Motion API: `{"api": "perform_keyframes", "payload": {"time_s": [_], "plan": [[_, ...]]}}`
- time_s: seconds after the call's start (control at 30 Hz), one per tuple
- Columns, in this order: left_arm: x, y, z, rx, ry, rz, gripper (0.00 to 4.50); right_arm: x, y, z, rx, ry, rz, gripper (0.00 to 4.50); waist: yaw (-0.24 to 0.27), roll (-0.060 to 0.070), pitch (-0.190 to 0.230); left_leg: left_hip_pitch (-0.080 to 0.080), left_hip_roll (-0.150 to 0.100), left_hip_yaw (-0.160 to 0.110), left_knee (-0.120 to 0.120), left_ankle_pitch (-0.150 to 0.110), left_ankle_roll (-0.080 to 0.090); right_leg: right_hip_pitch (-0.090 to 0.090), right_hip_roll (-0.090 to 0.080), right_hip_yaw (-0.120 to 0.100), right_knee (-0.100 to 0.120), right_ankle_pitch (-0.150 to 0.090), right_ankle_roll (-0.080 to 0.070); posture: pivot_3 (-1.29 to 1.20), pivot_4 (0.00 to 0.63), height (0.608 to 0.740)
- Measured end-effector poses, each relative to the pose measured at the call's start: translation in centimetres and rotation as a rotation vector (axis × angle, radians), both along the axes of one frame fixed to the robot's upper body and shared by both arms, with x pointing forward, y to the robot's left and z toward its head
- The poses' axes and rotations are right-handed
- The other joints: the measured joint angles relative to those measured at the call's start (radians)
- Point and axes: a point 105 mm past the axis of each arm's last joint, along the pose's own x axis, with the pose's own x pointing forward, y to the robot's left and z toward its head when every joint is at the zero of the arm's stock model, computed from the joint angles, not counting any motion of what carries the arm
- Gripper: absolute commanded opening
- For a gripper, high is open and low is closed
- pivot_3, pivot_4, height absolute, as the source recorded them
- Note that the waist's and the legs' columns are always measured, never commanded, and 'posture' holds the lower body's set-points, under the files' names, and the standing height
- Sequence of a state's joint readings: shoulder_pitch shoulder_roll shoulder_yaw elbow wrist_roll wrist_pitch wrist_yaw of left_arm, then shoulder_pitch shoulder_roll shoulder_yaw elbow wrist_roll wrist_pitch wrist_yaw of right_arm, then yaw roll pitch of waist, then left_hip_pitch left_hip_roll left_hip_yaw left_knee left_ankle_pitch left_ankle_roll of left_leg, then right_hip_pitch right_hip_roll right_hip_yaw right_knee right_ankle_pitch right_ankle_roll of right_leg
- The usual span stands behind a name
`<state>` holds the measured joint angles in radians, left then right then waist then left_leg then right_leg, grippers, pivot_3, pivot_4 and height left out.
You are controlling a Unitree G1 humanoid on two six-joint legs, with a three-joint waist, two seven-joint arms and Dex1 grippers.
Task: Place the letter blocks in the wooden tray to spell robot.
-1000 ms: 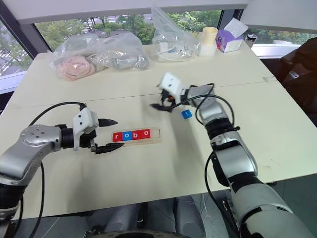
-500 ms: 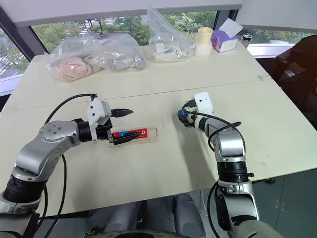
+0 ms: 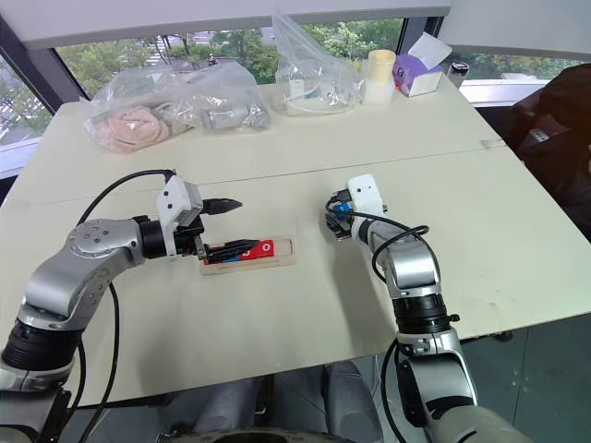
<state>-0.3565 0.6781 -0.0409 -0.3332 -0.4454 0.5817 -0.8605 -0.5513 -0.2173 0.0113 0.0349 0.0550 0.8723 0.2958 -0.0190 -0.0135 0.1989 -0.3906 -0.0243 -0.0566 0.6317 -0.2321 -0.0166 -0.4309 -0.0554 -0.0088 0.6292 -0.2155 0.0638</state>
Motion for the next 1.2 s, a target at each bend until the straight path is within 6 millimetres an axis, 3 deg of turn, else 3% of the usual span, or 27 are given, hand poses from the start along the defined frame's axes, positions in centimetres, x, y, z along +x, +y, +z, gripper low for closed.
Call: {"api": "perform_keyframes", "payload": {"time_s": [0.07,0.17,0.37,0.47,0.57,0.8,1.0,1.2], "plan": [[0.0,0.0,-0.1,0.0,0.003,0.004,4.5,0.0,0.1,-0.1,0.005,-0.001,0.001,2.89,0.0,0.0,0.0,0.0,0.0,0.0,0.0,0.0,0.0,0.0,0.0,0.0,0.0,0.0,0.0,0.0,0.15,0.74],[0.0,0.1,-0.2,0.0,0.004,0.012,4.5,0.1,0.0,-0.1,0.008,-0.002,-0.012,1.19,0.0,0.0,0.0,0.0,0.0,0.0,0.0,0.0,0.0,0.0,0.0,0.0,0.0,0.0,0.0,0.0,0.15,0.74],[0.0,0.1,-0.2,0.006,0.005,0.008,4.5,0.2,-0.3,0.0,0.008,-0.005,-0.052,1.19,0.0,0.0,0.0,0.0,0.0,0.0,0.0,0.0,0.0,0.0,0.0,0.0,0.0,0.0,0.0,0.0,0.15,0.74],[-0.3,0.1,-0.3,0.022,0.009,-0.011,4.5,-0.4,-1.5,1.3,0.038,-0.024,-0.145,1.19,0.004,0.0,0.0,-0.001,0.0,-0.001,0.0,0.0,0.0,-0.001,0.0,0.0,0.0,0.0,0.0,0.0,0.15,0.74],[-0.7,0.0,-0.8,0.055,0.01,-0.036,4.5,-2.5,-1.8,2.3,0.109,-0.005,-0.214,1.19,0.006,0.0,0.0,-0.001,0.0,-0.001,-0.002,0.0,0.0,-0.001,-0.001,0.0,-0.001,0.0,0.0,0.0,0.15,0.74],[-1.4,-1.3,-1.6,0.069,0.034,-0.115,4.5,-7.6,-1.0,2.3,0.182,0.132,-0.223,1.19,0.005,0.0,0.0,-0.001,0.0,-0.001,-0.001,0.0,0.0,-0.002,-0.001,0.0,-0.001,-0.001,0.0,0.0,0.15,0.74],[-2.3,-2.4,-2.2,0.106,0.061,-0.214,4.5,-9.3,-0.1,0.6,0.217,0.214,-0.225,1.19,-0.001,0.0,0.0,-0.001,0.001,-0.001,-0.003,0.0,0.0,-0.002,-0.002,0.0,-0.003,-0.001,0.0,0.0,0.15,0.74],[-2.4,-2.5,-2.2,0.114,0.049,-0.228,4.5,-9.5,0.6,0.0,0.282,0.245,-0.252,4.24,0.001,0.0,0.0,-0.003,0.001,-0.001,-0.003,0.0,0.0,-0.003,-0.001,0.0,-0.003,-0.001,0.0,0.0,0.15,0.74]]}}
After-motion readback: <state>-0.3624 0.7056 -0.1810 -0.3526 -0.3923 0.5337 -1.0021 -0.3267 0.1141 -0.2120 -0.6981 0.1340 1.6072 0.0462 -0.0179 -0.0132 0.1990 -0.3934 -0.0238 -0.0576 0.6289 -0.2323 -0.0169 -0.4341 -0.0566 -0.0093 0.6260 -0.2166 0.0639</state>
